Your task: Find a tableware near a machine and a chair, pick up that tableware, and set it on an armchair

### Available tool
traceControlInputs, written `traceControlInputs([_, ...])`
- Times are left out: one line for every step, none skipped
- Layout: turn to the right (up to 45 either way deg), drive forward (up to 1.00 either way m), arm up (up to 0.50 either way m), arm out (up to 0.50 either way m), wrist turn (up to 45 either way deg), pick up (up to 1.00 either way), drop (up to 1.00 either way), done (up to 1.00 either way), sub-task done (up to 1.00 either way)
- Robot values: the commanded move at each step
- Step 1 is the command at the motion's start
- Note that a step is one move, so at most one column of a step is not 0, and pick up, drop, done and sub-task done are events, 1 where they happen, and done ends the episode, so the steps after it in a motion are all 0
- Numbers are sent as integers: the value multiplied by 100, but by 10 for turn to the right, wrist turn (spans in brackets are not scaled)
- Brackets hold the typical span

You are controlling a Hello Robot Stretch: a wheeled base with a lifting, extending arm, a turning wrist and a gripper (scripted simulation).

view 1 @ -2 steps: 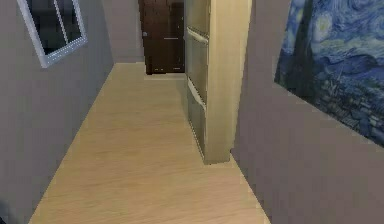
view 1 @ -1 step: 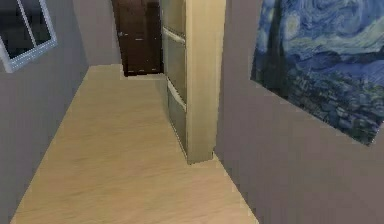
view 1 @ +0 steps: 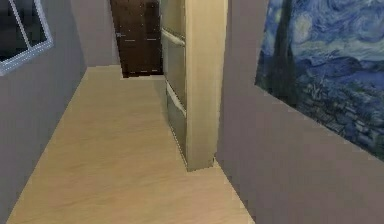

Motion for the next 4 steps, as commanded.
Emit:
traceControlInputs([-270,0,0,0,0,0,0,0,0])
traceControlInputs([0,100,0,0,0,0,0,0,0])
traceControlInputs([0,100,0,0,0,0,0,0,0])
traceControlInputs([0,100,0,0,0,0,0,0,0])
